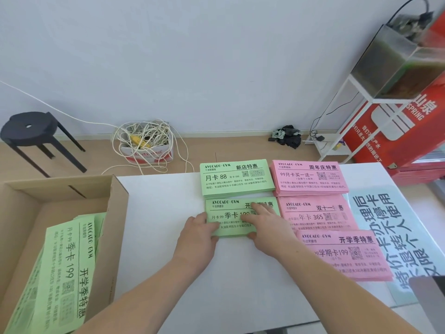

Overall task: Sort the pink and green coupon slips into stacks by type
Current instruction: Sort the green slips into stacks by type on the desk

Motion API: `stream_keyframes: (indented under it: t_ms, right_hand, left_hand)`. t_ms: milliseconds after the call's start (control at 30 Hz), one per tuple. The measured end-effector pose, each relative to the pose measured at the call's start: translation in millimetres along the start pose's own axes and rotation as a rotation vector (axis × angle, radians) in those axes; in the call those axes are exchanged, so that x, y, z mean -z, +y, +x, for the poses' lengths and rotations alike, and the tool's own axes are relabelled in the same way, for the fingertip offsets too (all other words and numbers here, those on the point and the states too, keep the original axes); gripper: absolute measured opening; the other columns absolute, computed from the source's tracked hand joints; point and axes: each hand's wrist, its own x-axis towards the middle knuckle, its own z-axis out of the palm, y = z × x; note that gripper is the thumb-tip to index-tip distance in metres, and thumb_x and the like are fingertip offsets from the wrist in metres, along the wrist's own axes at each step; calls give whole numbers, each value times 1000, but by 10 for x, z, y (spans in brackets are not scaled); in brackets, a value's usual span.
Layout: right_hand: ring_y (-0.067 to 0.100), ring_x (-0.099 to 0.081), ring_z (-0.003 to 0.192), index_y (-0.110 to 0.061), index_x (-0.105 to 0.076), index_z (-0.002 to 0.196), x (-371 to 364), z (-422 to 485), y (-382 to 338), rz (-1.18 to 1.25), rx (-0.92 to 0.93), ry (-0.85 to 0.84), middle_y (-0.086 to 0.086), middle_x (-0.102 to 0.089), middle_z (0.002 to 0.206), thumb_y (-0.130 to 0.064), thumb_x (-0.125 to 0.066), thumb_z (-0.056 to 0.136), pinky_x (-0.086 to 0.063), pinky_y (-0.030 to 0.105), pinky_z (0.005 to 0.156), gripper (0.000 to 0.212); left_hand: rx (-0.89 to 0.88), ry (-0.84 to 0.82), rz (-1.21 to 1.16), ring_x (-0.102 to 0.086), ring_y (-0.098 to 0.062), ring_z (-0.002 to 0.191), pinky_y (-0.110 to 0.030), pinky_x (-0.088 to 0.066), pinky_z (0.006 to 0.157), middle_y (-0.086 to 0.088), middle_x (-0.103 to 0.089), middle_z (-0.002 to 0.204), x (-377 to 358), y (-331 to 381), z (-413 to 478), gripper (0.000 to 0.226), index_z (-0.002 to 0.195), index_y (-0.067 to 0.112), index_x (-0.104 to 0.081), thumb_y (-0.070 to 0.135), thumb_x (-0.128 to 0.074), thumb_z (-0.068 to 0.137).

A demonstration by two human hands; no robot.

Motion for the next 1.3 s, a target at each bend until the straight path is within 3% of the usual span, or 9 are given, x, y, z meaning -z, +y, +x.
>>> stream_keyframes:
  t_ms: [167,333,500,633,833,967,1100,1200,1300]
  right_hand:
    - [21,-17,153,-41,-45,146,39,-40,-112,-86,-15,39,-2,-23,164,-31,-61,99,-33,39,116,50]
    - [20,-22,151,-32,-43,147,-12,-162,-308,-132,-13,84,-1,-26,162,-34,-58,100,-31,37,116,49]
    - [18,-24,150,-31,-46,145,-53,-286,-478,-102,-28,97,-3,-28,161,-36,-53,102,-34,36,113,44]
    - [15,-27,149,-34,-47,147,-85,-421,-569,11,-71,94,-8,-29,162,-42,-52,102,-42,36,105,46]
    - [7,-47,132,-34,-58,137,-187,-479,-849,295,-63,209,-17,-49,144,-43,-59,98,-48,34,100,41]
    - [3,-57,120,-35,-63,130,-67,-338,-1212,511,25,243,-21,-61,129,-40,-64,95,-48,32,100,35]
    - [-8,-64,101,-37,-69,121,110,-228,-1687,785,128,233,-20,-71,108,-32,-69,93,-54,31,94,28]
    - [-10,-64,100,-37,-70,120,191,-212,-2137,888,238,239,-24,-70,108,-26,-69,95,-51,21,92,27]
    - [-5,-59,113,-34,-69,121,245,-177,-2569,851,384,311,-27,-65,117,-24,-67,96,-46,18,97,27]
  left_hand:
    - [2,-40,-30,-37,-23,125,-35,-43,103,1,-40,144,47,16,-28,41,139,27,-58,22,-57,99]
    - [-37,-82,-169,-46,-15,134,-22,-36,109,6,-36,155,110,-98,-214,50,144,22,-53,21,-64,95]
    - [-46,-93,-249,-43,-9,140,-5,-22,102,9,-34,158,107,-172,-321,50,143,21,-54,21,-64,95]
    - [-41,-75,-290,-40,-9,142,-9,-23,107,7,-35,157,90,-156,-310,49,143,19,-55,22,-65,95]
    - [-1,-19,-472,-55,-9,124,-21,-41,108,10,-51,138,285,-228,-518,40,133,19,-62,13,-66,93]
    - [95,85,-622,-62,6,104,-8,-48,87,24,-61,119,705,-340,-859,34,129,32,-62,17,-61,98]
    - [212,268,-745,-63,6,97,-14,-53,79,28,-63,118,1139,-473,-1328,36,123,46,-60,21,-63,97]
    - [262,351,-756,-65,0,95,-18,-55,77,29,-66,114,1415,-691,-1648,35,119,48,-63,22,-66,96]
    - [319,390,-744,-66,-1,92,-16,-54,73,30,-66,111,1645,-1063,-1874,33,114,49,-64,20,-64,98]
